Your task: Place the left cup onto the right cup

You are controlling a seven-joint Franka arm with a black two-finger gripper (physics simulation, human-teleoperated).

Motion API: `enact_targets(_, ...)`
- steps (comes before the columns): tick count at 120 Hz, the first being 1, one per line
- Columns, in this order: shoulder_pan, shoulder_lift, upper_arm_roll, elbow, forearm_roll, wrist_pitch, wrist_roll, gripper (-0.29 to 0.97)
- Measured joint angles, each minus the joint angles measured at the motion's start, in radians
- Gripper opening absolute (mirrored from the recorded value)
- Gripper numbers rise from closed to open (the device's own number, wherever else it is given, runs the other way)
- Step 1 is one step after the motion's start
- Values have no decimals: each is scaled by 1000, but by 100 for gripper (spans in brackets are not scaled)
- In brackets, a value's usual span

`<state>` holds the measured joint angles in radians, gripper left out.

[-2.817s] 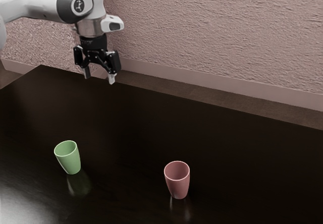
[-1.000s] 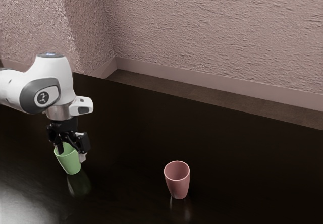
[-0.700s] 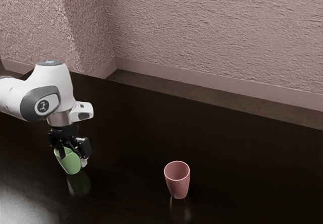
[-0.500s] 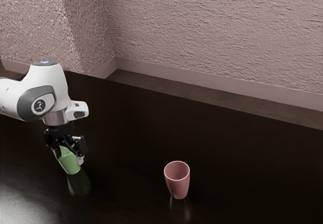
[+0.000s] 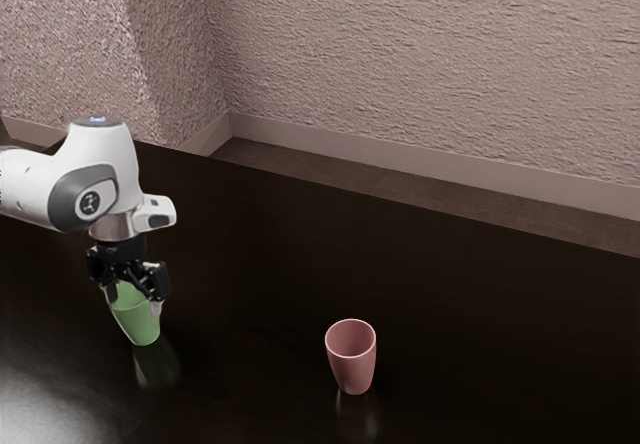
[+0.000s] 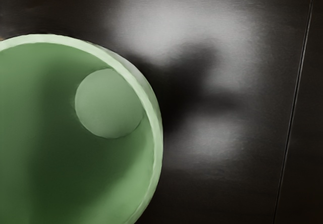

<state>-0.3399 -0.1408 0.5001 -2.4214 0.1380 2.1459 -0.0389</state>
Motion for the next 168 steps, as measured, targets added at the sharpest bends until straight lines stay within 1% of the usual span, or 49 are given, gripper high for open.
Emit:
enact_targets(27, -5, 21, -1, 31, -1, 2, 6, 68)
enact_targets(58, -13, 56, -2, 33, -8, 41, 8, 68)
enact_targets(137, -5, 143, -2, 33, -18, 88, 9, 68)
enact_targets(145, -4, 152, -2, 33, -17, 92, 9, 65)
enact_targets(153, -4, 155, -1, 33, -17, 98, 10, 58)
enact_targets(168, -7, 157, -1, 34, -15, 105, 12, 36)
